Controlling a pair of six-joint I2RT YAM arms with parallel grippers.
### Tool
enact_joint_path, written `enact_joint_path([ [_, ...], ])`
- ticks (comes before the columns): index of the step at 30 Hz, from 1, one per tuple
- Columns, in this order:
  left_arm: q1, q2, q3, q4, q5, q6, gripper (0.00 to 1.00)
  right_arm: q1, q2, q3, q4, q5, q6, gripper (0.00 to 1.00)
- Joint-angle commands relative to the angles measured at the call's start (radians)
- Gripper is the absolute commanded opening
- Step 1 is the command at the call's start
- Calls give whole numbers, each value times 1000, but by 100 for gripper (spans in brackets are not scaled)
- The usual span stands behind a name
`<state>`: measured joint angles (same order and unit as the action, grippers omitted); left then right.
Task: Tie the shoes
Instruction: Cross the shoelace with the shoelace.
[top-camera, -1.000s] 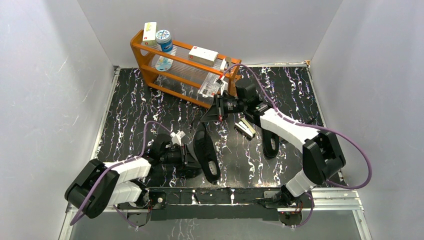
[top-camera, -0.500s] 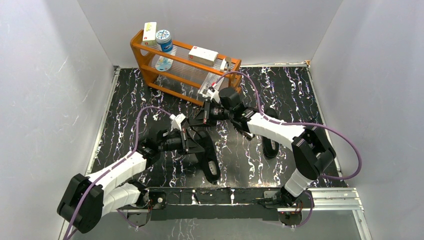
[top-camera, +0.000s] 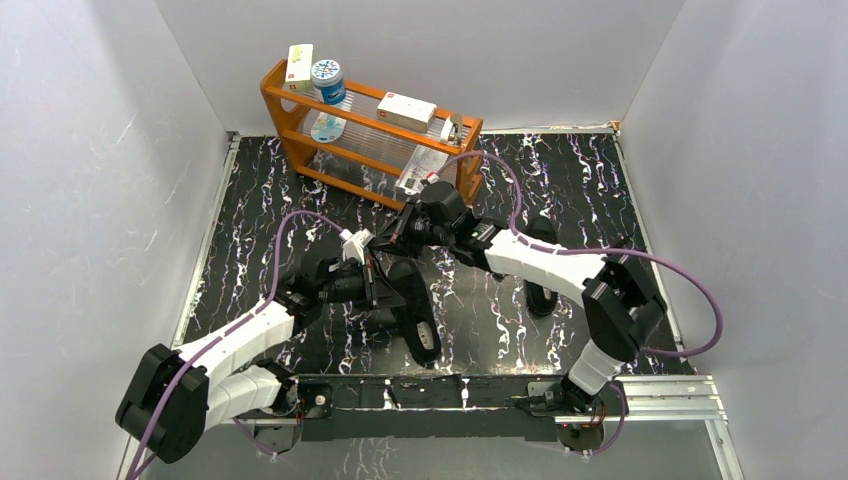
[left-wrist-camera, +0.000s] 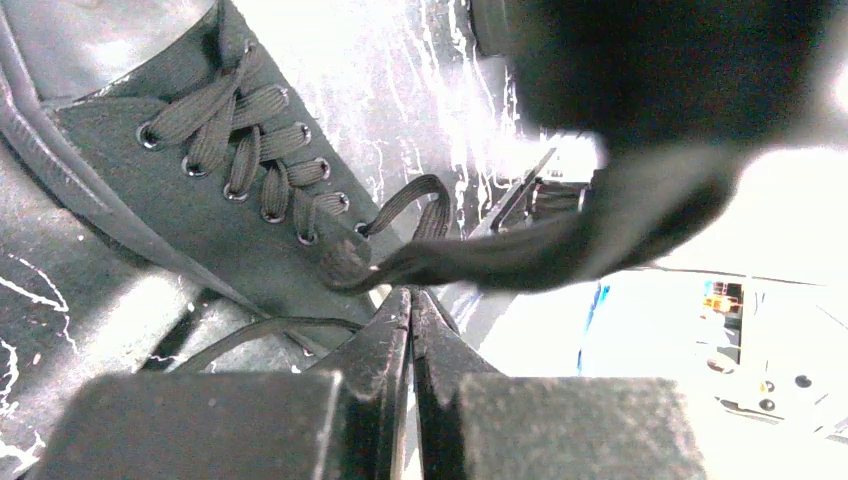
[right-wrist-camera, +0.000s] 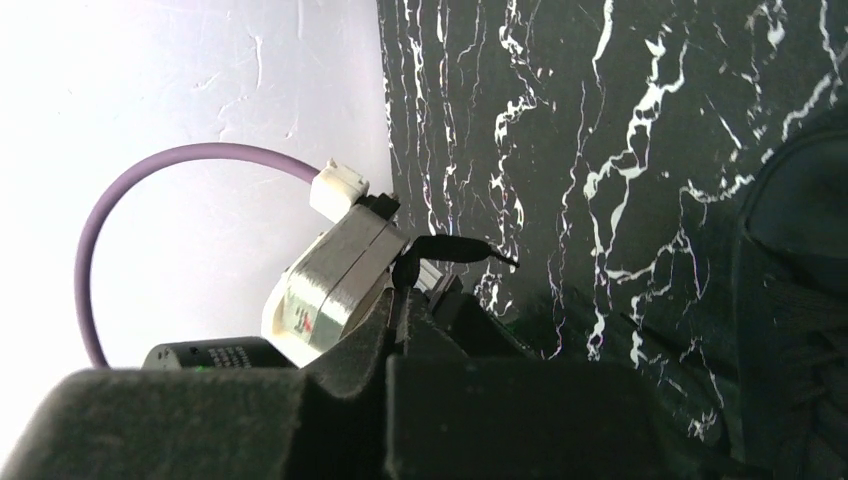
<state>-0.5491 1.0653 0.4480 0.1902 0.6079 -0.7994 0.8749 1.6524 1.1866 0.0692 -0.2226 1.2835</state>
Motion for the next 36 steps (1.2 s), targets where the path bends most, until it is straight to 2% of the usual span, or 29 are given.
enact_joint_path([
  [1, -5, -20, 2, -44, -24, 46, 0, -4, -89, -3, -65, 75, 54, 0],
  [11, -2, -15, -28, 19, -15, 37, 0, -4, -210, -73, -141, 171, 61, 0],
  [18, 5, 86, -21, 88, 36, 31, 0, -4, -222, -99, -127, 175, 75, 0],
  [22, 6, 60, -46, 116, 3, 35, 0, -14, -227, -96, -154, 177, 62, 0],
  [26, 8, 40, -38, 62, -19, 84, 0, -43, -226, -87, -170, 167, 47, 0],
  [36, 10, 3, -43, 75, -59, 76, 0, -80, -256, -46, -265, 147, -22, 0],
])
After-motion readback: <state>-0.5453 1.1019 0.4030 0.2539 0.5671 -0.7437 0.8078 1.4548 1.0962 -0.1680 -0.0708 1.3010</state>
